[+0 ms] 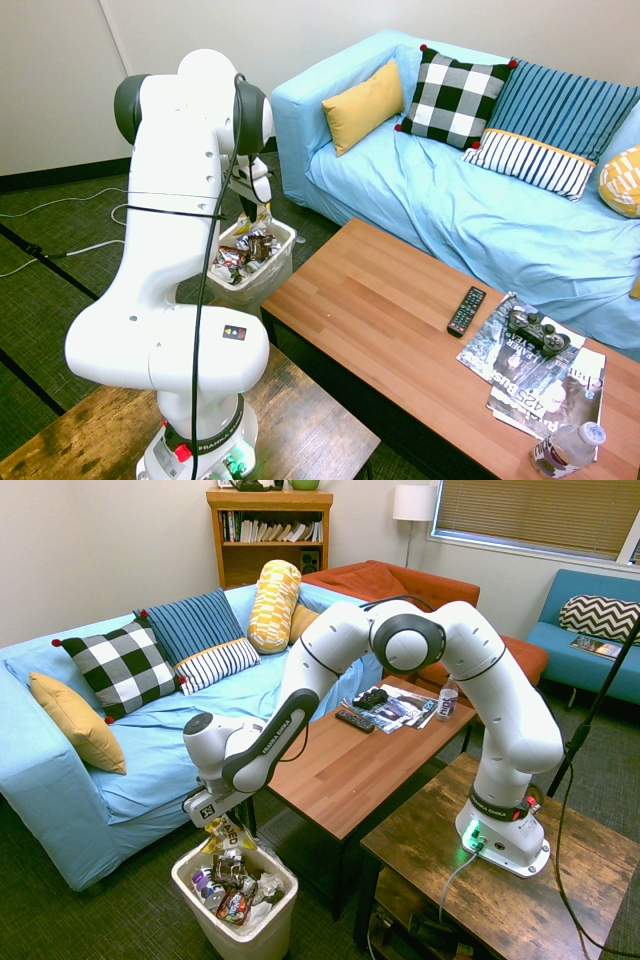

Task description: Throw the chip bag in the trash bin

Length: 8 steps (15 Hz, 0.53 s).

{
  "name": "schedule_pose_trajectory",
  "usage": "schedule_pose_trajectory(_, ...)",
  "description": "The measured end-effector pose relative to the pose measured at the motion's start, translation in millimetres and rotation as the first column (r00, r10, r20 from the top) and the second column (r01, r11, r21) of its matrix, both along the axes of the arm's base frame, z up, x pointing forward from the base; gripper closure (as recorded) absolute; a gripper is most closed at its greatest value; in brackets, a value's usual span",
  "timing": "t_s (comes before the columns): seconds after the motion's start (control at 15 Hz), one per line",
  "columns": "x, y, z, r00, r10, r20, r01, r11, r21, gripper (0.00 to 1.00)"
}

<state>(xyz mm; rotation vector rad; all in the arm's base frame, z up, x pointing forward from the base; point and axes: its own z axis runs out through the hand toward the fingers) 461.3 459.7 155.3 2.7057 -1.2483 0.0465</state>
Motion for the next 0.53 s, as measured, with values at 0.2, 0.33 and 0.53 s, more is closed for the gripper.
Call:
schedule_pose_trajectory(0.2, -8.6, 8.7, -6.8, 1.0, 0.015, -0.001, -0.015, 0.999, -0.03, 0.0)
schedule_pose_trajectory(0.33, -11.0, 10.6, -8.0, 1.0, 0.016, 0.001, -0.016, 0.999, -0.035, 0.0)
schedule_pose_trajectory(0.53, -10.2, 10.9, -4.3, 1.0, 0.014, 0.004, -0.013, 0.999, -0.032, 0.0)
